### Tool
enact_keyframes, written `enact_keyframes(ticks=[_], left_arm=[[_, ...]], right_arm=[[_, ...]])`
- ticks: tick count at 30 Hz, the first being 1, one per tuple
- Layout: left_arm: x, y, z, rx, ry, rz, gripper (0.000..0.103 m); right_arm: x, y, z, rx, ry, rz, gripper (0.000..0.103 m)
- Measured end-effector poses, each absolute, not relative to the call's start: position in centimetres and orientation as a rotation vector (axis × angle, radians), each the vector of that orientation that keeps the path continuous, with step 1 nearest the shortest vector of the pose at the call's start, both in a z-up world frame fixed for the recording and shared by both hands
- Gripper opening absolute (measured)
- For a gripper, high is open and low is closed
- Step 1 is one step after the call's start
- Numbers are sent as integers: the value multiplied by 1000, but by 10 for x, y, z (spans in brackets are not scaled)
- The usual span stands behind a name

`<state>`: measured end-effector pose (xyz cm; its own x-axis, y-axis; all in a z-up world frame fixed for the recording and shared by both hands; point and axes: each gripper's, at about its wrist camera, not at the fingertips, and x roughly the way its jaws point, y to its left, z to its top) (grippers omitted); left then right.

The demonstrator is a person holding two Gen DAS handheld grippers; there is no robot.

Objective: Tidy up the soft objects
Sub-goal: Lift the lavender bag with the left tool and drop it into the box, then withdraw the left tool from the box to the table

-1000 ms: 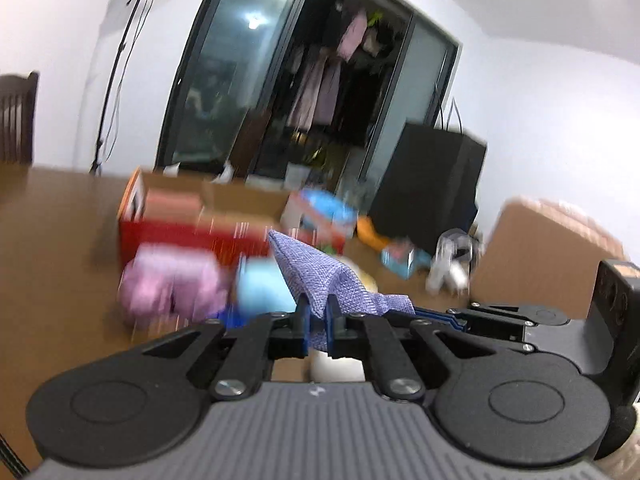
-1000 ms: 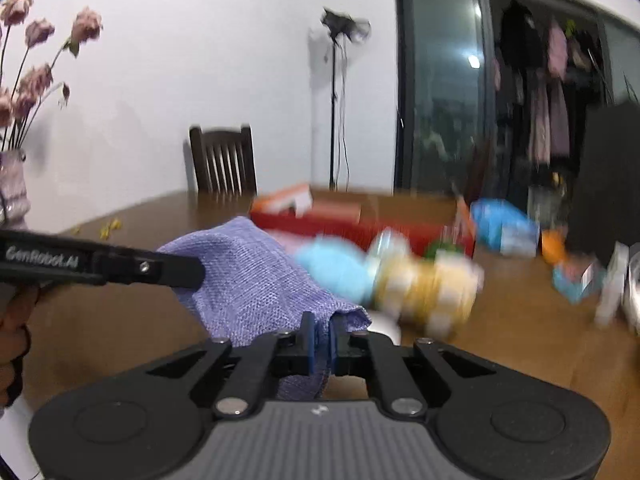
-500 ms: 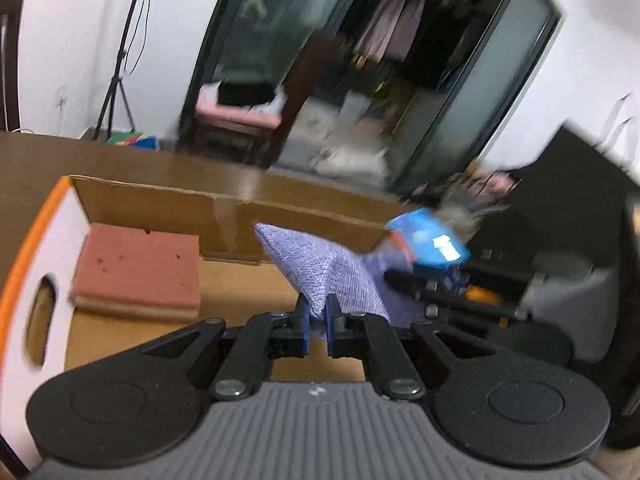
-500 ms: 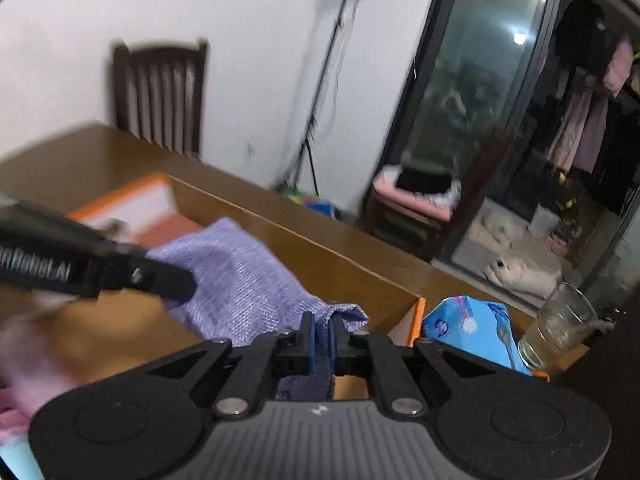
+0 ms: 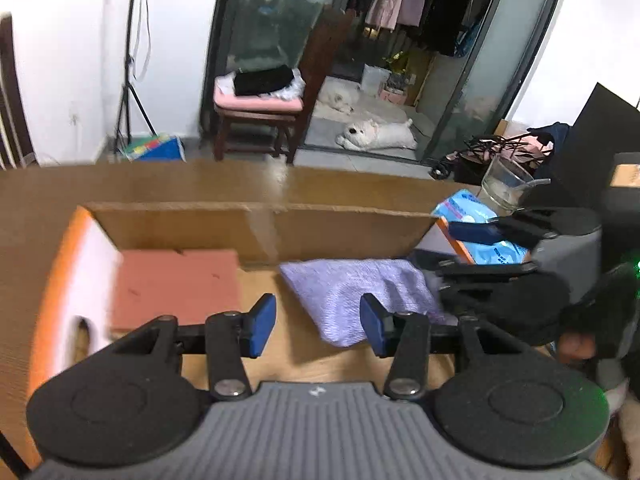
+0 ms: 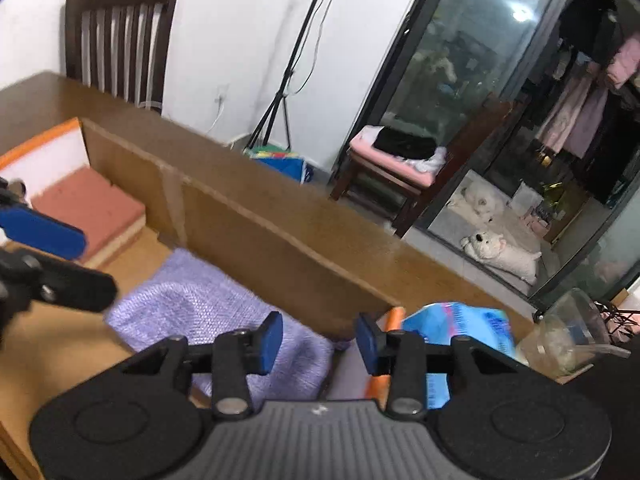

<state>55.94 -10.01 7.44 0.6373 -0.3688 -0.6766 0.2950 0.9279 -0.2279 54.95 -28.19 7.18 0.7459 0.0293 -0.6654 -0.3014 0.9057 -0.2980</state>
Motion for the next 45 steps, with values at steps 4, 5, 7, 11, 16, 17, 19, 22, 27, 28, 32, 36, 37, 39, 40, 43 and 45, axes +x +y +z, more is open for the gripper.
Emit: enact_keyframes(ticks=[4,5,7,11,16,17,19,22,27,28,32,36,37,39,40,43,45], left_arm=[[526,-81,116,-55,726,-341,50],[514,-76,128,-44,702,-334,52],[491,-67,149,-24,659,-320,57],[445,-52,186,4,588,-310,65],[370,-31,197,-8,473,-316,76],[356,-28,192,-13,457,-313,77],[319,-22,178,-17,425,-297,78],[257,-21,149,39,326,-289,89],[175,-23,85,109,252,-293,95],[166,-22,74,91,272,-293,96],[120,-12,35,20,310,-258,98],[82,-6,7,21,366,-254,98],[75,-6,4,24,373,-262,98],[68,-5,2,23,372,-266,99],[66,-2,2,20,369,-264,99],[71,-1,6,8,366,-259,99],[76,-4,8,12,364,-255,99]], right_arm=[[519,-296,116,-381,666,185,43],[507,-300,129,-379,651,181,46],[484,-309,155,-375,617,171,52],[429,-323,200,-367,571,160,58],[355,-332,216,-322,464,128,69],[337,-333,212,-300,440,137,69],[299,-334,200,-247,409,161,69],[234,-335,175,-172,342,200,70],[144,-329,123,-96,286,199,73],[127,-328,112,-76,282,208,76],[68,-320,66,-51,249,250,83],[25,-312,29,-22,291,243,83],[17,-311,23,-10,316,252,83],[8,-308,16,-1,347,266,83],[5,-307,12,0,352,269,83],[5,-304,4,3,362,241,83],[8,-305,4,20,361,218,83]])
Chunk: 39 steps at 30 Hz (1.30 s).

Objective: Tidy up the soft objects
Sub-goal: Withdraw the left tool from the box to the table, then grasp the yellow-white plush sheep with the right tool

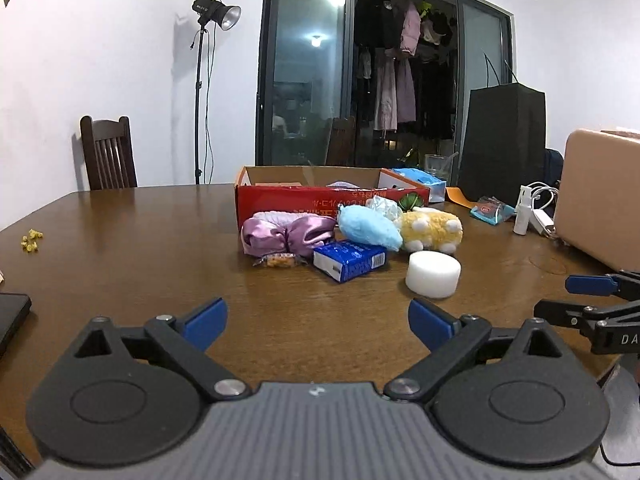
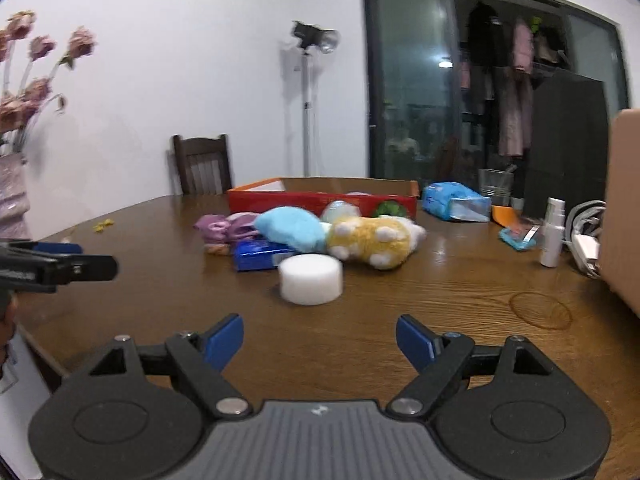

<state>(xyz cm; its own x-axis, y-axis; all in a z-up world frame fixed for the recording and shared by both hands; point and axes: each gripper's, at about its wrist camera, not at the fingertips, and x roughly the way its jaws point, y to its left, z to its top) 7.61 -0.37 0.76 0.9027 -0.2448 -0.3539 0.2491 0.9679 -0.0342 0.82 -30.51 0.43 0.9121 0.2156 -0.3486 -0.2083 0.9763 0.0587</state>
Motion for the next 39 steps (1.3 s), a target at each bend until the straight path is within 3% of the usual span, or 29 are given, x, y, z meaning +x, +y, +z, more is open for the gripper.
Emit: enact_keyframes(ticks=[9,15,20,25,26,29,39], left_arm=[[115,-25,10,-19,419,-315,99],[161,-64,23,-43,426,-409,98],[199,-88,26,-37,460,-419,91],[227,-96,23,-47,497,-404,88],[231,-95,22,-55,506,-403,88],[239,-91,19,-84,533,-403,86],[196,-80,32,-103,496,-431,84]], right_arm=[[45,-325,8,138,374,191,83],[129,-346,19,265,409,164,83],[200,-352,17,317,448,161,82],[255,-355,-2,377,552,172,72],[259,-359,-6,421,557,200,59],[260,-364,-9,449,558,234,48],[181,-373,19,444,397,243,45]])
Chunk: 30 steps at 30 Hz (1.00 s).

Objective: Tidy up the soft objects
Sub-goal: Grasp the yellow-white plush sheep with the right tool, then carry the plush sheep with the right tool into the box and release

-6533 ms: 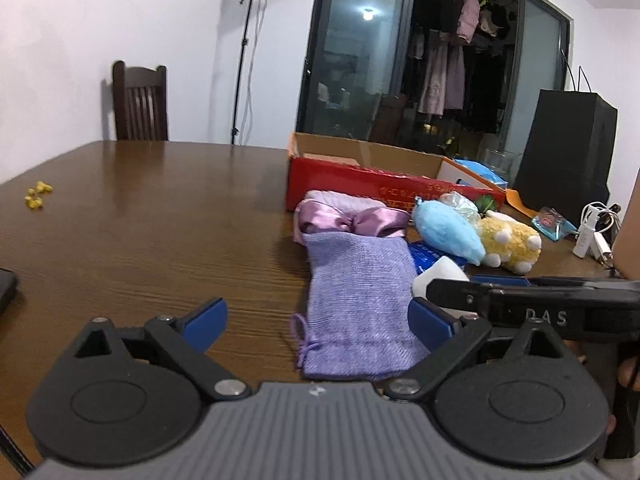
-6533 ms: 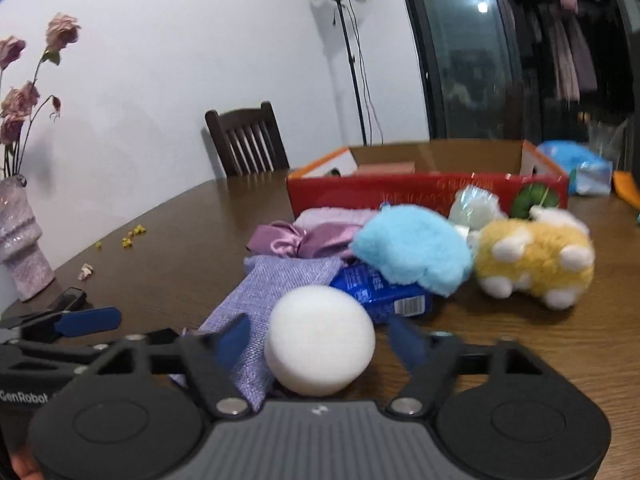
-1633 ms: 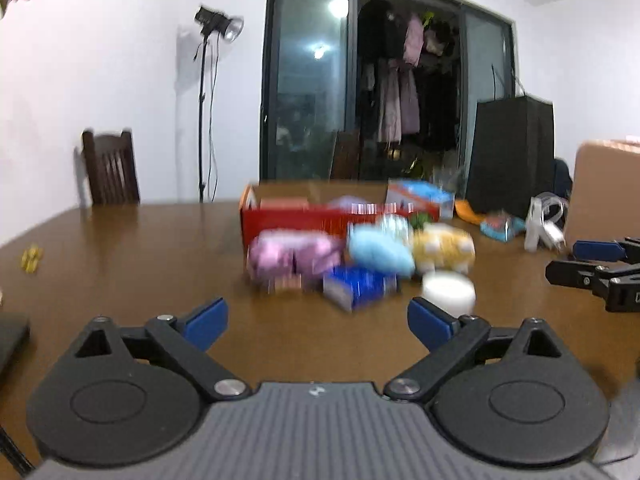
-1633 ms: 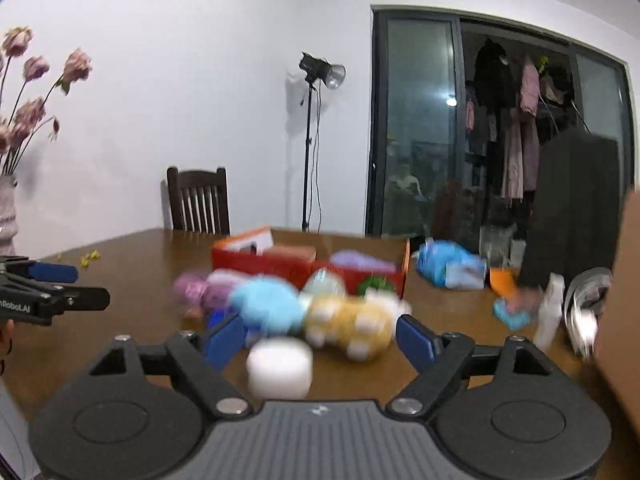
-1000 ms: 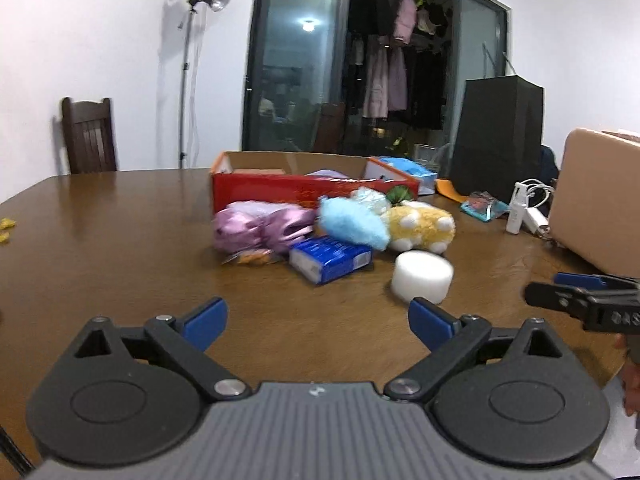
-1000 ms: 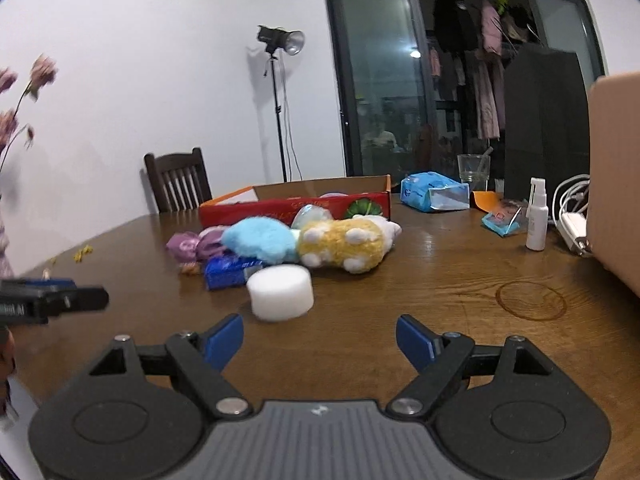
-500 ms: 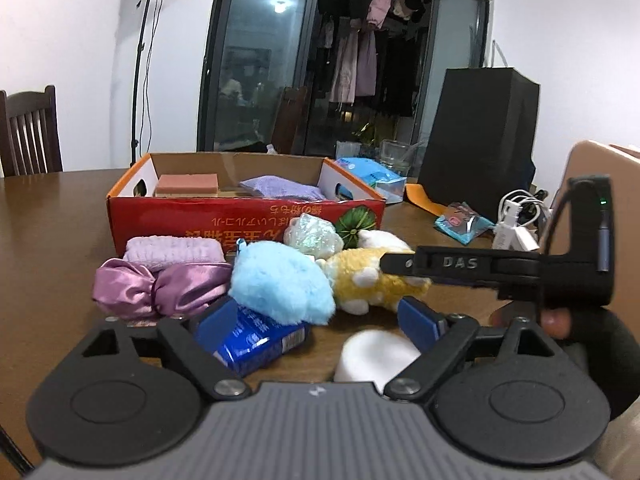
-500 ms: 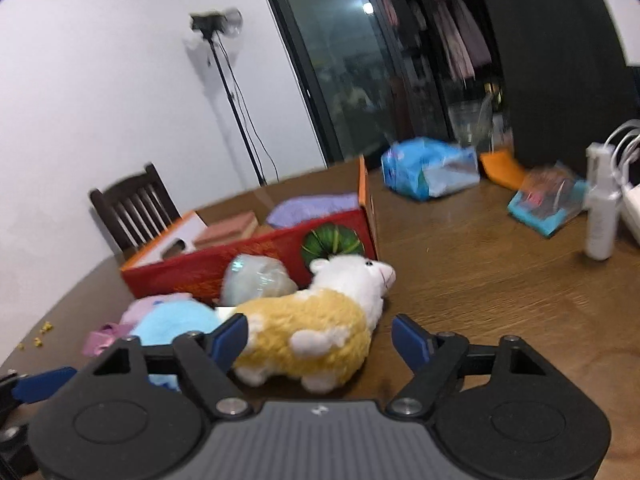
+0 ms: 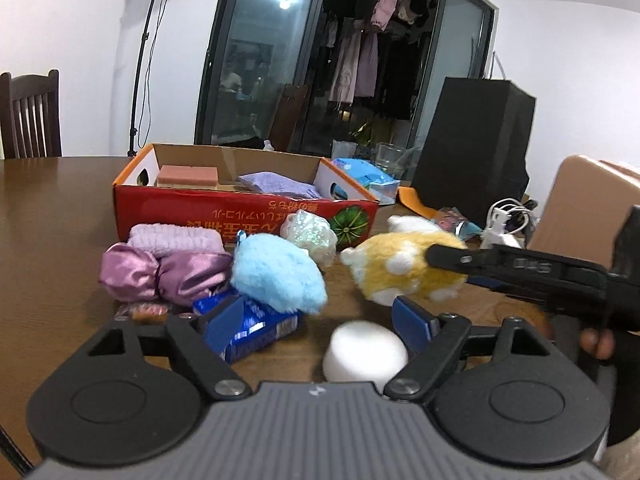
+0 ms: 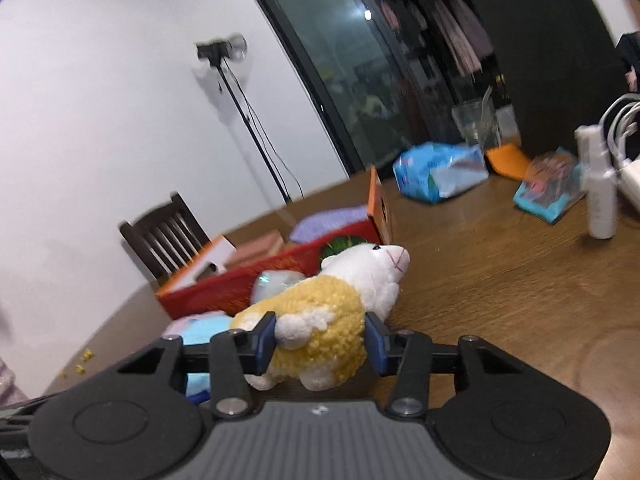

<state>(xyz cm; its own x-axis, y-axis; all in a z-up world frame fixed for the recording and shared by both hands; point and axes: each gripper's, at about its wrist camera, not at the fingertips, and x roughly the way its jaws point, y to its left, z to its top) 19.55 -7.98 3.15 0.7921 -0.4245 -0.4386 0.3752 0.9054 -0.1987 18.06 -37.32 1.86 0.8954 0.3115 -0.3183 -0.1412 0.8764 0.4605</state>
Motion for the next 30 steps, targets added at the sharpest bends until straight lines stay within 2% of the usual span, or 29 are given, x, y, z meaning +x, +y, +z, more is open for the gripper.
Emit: enact_keyframes(ticks=[5,10,13,20,25,29,30], left_arm=[[150,-58,33,-176,495,-498,84],[119,-39,8,-285,554,-570,84],[108,-35,-6,-293,597,-534,84],[100,-23,-8,-333,578,-527,84],[118,-26,-9,-367,588,-562,83],[139,-31,-16,-431,648,-609,74],[143,-33,-19,-444,665,-624,62]], right_arm=[[111,-356,29,417,371,370,46],[67,-323,0,385,475,419,46],[55,-308,-13,355,514,389,49],[40,-309,1,354,444,354,61],[44,-312,-5,398,458,306,62],[51,-318,-14,488,478,320,65],[52,-319,-16,497,481,325,65]])
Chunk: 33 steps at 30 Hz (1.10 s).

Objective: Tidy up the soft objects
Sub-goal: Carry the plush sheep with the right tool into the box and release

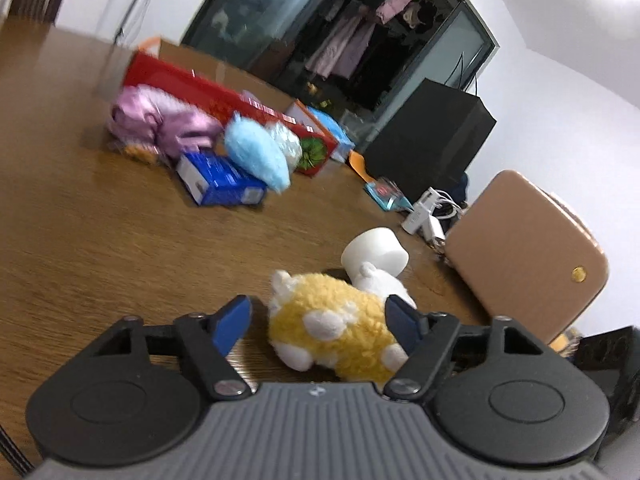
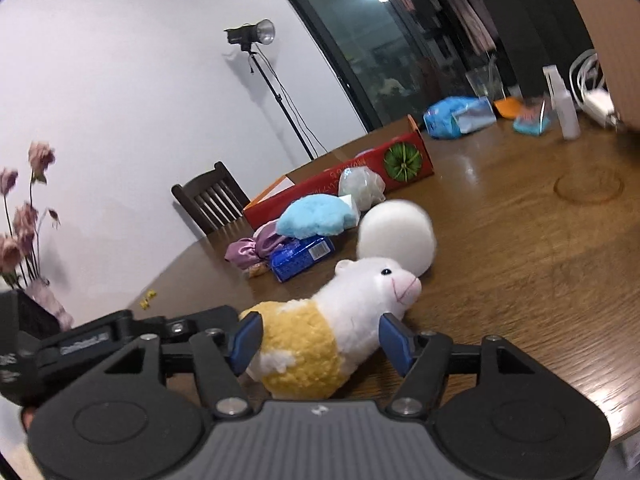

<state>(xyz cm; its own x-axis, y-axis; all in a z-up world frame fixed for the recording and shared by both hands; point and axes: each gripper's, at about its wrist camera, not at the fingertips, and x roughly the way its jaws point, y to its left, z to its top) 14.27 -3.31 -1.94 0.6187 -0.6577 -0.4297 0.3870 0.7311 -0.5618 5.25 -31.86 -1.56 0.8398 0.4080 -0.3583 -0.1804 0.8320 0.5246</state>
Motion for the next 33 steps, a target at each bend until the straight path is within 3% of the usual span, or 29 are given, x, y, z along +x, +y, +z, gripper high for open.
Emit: enact_keyframes(ticks=[1,6,14,24,33], left_arm=[[147,-35,-23,-455,686,-647,56],[149,-31,-27,-482,684,-654,47],[170,-33,20,-482,549,-651,46],[326,-60,77,-500,488,-610,45],[450,-100,42,-439,654,-561,44]], right_arm=[[54,-319,-17,503,483,330,65],[60,-324,-22,540,495,340,64],[94,-326,17,451,406,419,59],[275,-352,105,282,431,496,59],[436,-382,83,323,682,488,59]])
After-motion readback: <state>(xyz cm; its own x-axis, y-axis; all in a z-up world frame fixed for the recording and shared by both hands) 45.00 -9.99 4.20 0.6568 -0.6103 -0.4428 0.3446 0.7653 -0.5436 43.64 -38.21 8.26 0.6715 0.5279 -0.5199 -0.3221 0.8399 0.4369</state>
